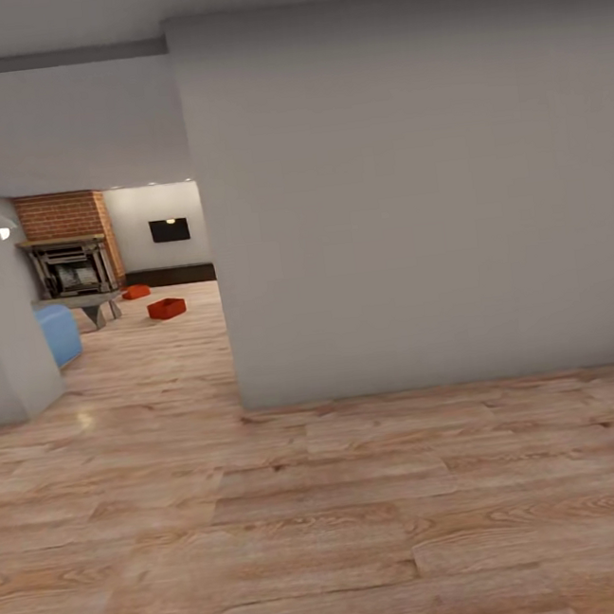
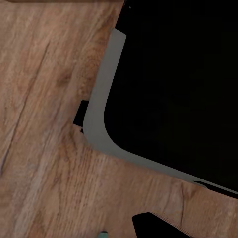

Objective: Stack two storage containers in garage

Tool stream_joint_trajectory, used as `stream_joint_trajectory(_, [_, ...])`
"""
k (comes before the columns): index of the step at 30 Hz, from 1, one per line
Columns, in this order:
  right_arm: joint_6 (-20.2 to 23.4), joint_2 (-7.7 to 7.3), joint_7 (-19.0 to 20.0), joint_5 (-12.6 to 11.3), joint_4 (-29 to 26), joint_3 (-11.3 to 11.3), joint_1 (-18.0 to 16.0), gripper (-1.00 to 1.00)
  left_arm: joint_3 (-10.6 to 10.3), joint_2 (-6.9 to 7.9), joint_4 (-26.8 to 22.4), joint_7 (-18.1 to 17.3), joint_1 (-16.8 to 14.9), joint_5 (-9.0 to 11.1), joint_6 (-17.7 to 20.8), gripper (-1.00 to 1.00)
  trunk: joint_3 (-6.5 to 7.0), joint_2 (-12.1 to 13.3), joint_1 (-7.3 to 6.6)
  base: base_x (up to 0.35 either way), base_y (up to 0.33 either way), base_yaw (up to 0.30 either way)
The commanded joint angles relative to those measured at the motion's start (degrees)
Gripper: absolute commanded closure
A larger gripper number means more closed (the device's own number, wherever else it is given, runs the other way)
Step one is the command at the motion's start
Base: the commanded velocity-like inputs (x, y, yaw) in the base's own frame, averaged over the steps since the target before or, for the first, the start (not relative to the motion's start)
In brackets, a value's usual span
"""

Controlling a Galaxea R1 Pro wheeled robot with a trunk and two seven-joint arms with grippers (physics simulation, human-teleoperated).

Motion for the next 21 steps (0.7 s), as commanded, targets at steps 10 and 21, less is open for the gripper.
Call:
stream_joint_trajectory(10, [-0.4, 0.01, 0.0, -0.5, 0.2, 0.5, -0.1, -1.00, -0.1, 0.00, 0.0, 0.1, 0.0, 0.2, -0.1, -1.00, -0.06, 0.0, 0.04, 0.326, 0.074, 0.136])
stream_joint_trajectory(21, [-0.4, -0.06, 0.0, -0.5, 0.2, 0.4, -0.1, -1.00, -0.1, 0.00, 0.0, 0.1, 0.0, 0.2, -0.1, -1.00, -0.06, 0.0, 0.04, 0.326, 0.074, 0.207])
